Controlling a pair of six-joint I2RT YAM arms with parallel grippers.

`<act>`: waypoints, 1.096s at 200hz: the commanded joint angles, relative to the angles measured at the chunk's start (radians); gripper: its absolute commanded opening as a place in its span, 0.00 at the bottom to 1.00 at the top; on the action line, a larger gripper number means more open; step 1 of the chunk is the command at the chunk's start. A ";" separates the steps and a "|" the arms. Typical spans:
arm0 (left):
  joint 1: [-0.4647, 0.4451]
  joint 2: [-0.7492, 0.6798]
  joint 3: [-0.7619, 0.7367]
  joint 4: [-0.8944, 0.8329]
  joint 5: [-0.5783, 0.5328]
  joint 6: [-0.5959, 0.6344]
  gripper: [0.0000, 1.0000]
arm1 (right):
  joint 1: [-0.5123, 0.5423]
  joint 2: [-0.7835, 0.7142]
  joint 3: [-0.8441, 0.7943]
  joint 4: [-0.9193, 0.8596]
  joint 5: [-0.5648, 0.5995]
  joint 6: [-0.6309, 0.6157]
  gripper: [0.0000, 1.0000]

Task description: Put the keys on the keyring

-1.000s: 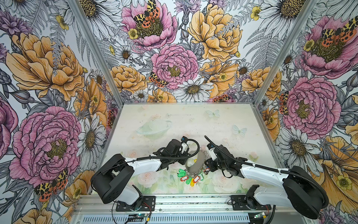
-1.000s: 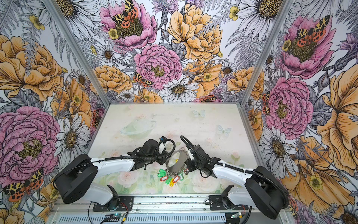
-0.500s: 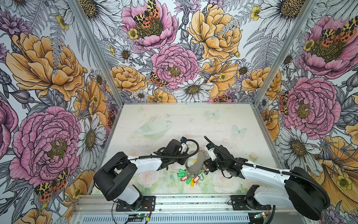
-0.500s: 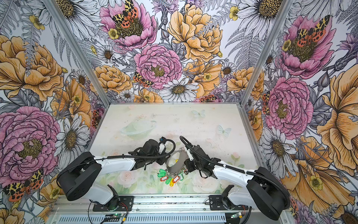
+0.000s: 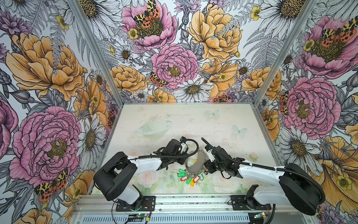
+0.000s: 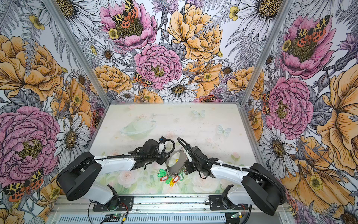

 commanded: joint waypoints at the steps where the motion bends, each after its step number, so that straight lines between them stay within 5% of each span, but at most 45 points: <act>1: 0.010 0.018 -0.006 0.002 0.010 0.012 0.35 | 0.007 0.013 0.039 0.018 0.019 -0.008 0.10; 137: 0.014 -0.106 -0.022 0.005 0.101 0.062 0.33 | 0.087 -0.108 0.149 -0.129 0.064 -0.144 0.00; 219: -0.003 -0.256 -0.183 0.294 0.437 0.156 0.27 | 0.097 -0.190 0.194 -0.126 -0.033 -0.261 0.00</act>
